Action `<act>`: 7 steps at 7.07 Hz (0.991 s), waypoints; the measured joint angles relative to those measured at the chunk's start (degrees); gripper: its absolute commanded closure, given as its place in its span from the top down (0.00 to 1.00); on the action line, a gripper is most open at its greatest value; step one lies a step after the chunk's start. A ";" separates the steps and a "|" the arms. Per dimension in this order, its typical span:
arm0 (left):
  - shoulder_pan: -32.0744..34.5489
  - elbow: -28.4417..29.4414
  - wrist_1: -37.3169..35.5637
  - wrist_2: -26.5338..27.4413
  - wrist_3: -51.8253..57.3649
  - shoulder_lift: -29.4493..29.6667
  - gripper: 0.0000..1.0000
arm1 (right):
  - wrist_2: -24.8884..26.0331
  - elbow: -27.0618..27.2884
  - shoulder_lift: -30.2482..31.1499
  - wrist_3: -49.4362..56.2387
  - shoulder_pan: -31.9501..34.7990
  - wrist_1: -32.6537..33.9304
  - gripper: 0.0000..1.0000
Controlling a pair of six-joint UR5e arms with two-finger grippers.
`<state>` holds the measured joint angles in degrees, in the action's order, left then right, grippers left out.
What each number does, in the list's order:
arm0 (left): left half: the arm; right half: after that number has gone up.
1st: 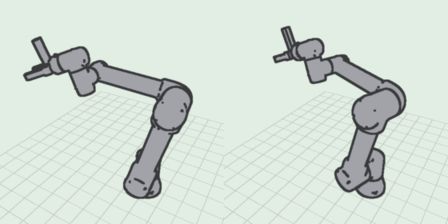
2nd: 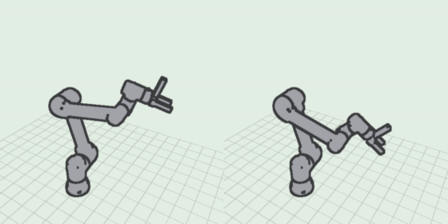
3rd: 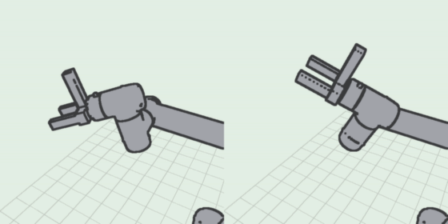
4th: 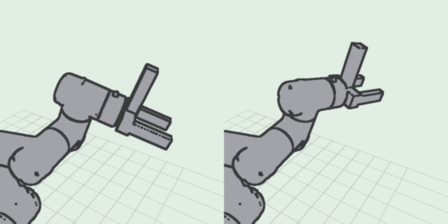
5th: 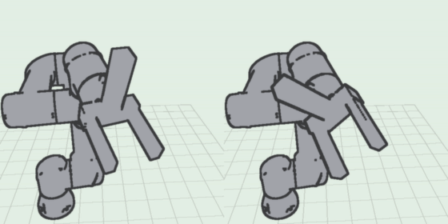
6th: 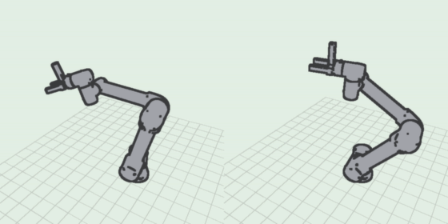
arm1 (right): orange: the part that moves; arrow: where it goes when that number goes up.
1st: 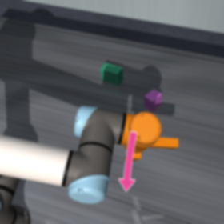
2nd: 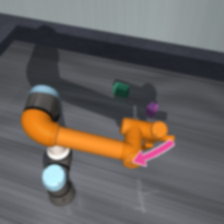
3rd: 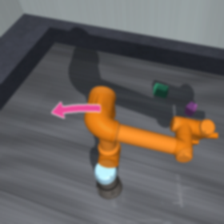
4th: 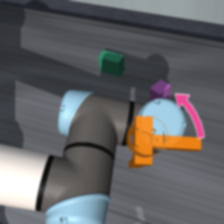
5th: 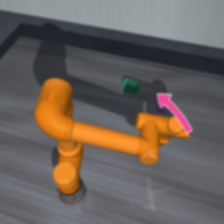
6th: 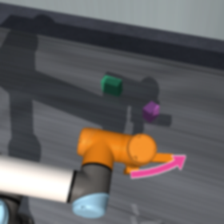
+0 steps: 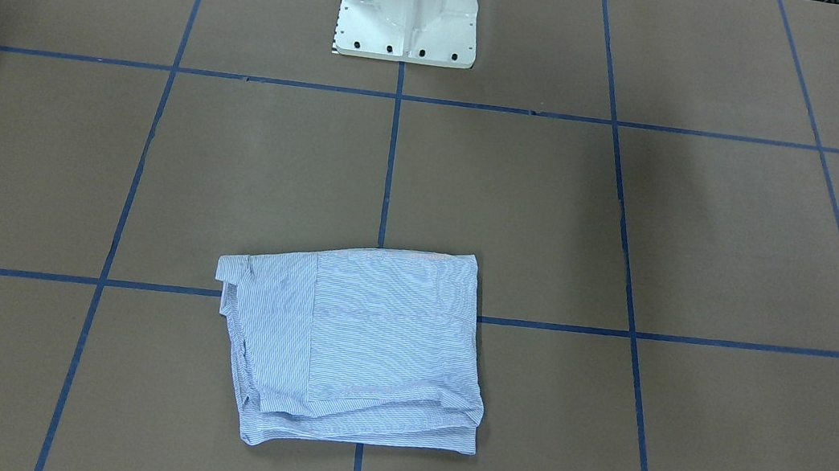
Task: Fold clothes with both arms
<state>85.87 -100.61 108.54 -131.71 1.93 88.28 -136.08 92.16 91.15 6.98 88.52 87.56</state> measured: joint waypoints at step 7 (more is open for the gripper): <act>0.00 -0.42 0.05 -0.61 0.01 0.22 0.99 | -0.07 -0.15 -0.43 -0.49 -0.01 -0.02 1.00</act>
<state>85.87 -101.04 108.59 -132.32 1.93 88.50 -136.14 92.02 90.71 6.49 88.51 87.54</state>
